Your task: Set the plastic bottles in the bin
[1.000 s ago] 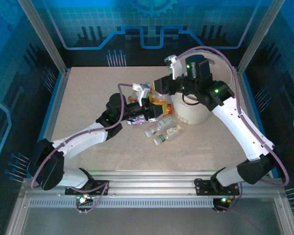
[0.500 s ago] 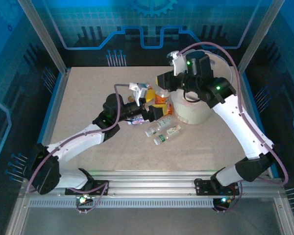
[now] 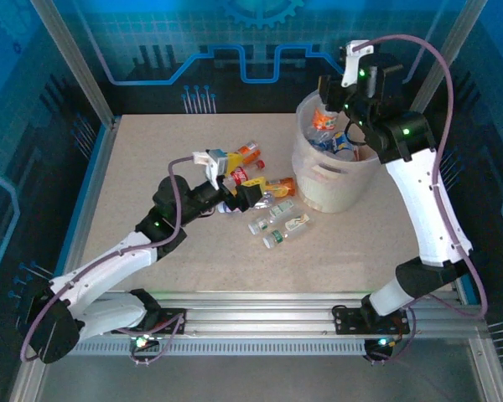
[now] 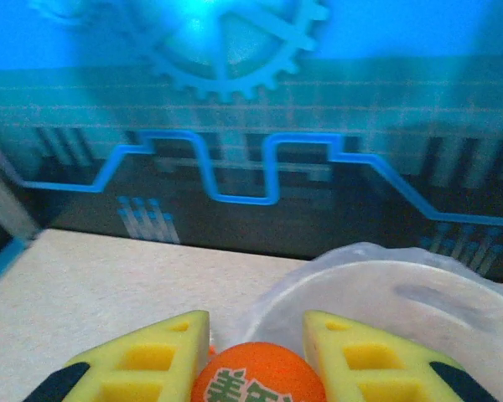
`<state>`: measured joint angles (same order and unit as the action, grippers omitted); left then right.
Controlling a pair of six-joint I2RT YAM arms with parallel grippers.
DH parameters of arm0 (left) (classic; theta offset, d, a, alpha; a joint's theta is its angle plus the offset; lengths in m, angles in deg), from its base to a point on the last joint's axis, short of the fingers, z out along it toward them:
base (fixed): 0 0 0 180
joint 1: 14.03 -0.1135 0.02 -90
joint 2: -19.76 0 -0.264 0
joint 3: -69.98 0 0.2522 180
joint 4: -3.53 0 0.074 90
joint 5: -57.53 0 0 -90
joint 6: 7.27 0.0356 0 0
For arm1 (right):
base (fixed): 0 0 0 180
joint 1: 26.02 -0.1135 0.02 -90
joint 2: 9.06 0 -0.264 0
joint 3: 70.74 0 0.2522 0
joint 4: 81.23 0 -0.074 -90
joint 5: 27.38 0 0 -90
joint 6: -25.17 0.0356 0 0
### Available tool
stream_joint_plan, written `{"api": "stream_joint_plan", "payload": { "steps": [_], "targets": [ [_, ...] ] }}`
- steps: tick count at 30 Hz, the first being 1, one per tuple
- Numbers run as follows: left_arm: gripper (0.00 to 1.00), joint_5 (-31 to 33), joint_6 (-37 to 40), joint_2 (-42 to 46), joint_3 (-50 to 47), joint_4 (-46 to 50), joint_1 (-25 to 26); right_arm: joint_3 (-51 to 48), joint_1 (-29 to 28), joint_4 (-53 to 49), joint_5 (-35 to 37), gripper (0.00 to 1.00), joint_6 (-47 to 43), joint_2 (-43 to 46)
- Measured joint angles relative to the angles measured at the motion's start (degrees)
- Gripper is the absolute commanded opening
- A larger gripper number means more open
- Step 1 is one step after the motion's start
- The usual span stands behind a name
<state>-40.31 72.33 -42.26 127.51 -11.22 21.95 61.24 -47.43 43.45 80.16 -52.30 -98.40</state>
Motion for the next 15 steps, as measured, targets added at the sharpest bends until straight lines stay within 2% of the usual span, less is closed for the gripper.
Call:
{"api": "stream_joint_plan", "payload": {
  "steps": [6,15],
  "targets": [
    [0.99,4.7,0.3,1.3,-0.2,3.3,-0.5,-0.8,1.6,0.9,6.6,0.09,-1.0,-3.7],
    [0.99,9.2,0.0,3.1,-1.3,7.1,-2.1,-0.8,3.1,0.9,7.9,0.08,0.2,-11.2]
  ]
}}
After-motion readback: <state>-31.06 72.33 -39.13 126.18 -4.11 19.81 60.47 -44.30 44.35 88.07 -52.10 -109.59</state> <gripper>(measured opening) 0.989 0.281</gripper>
